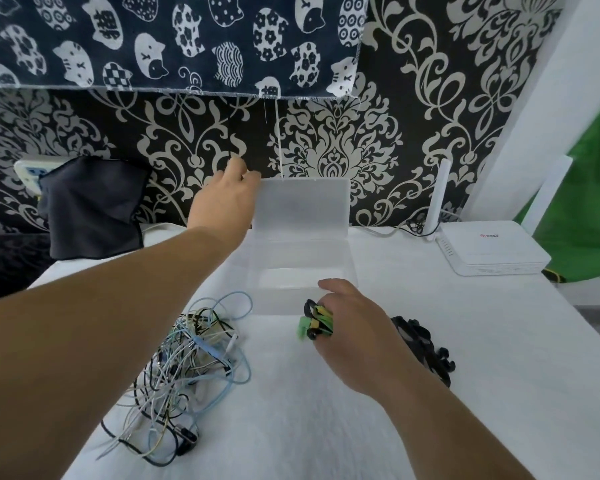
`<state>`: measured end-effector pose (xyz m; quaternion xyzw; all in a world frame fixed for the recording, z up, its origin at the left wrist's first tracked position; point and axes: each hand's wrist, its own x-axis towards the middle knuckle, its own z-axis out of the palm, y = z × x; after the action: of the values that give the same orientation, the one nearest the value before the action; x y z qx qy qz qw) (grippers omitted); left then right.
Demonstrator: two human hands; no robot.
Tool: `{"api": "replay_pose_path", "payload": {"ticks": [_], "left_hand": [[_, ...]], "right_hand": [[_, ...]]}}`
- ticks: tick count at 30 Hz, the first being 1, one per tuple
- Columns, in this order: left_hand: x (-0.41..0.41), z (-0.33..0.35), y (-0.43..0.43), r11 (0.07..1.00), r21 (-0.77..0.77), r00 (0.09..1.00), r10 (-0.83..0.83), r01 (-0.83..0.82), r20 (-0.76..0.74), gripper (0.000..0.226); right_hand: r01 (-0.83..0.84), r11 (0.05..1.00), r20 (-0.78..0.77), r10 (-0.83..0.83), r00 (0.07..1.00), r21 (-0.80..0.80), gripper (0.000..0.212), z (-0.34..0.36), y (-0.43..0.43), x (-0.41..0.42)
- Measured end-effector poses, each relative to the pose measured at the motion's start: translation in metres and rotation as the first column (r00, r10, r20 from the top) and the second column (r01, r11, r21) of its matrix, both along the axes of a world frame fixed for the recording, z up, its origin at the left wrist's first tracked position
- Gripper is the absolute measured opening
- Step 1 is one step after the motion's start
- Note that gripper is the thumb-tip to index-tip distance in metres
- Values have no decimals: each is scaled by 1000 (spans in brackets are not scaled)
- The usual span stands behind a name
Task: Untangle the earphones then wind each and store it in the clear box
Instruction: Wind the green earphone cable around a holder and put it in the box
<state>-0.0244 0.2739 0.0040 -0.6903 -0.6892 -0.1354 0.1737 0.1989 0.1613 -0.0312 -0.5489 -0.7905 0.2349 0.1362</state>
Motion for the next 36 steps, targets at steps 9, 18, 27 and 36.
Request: {"api": "replay_pose_path", "payload": {"ticks": [9,18,27,36], "left_hand": [[-2,-29,-18,858,-488,779,195,158,596,37],[-1,-27,-27,880,-444,522,302,169,798,49],[-12,-32,-27,852,-474,471,332,222,817,50],[-25,-33,-37,808,-537,558,338,241,758,34]], "right_hand": [[75,997,-117,-76,990,-18,13,10,-2,-7],[238,955,-429,-291,855,-176,13,46,35,-37],[277,827,-178,-405,897,-489,17,24,109,-87],[199,925,142,-160,977,-323,13,8,113,-107]]}}
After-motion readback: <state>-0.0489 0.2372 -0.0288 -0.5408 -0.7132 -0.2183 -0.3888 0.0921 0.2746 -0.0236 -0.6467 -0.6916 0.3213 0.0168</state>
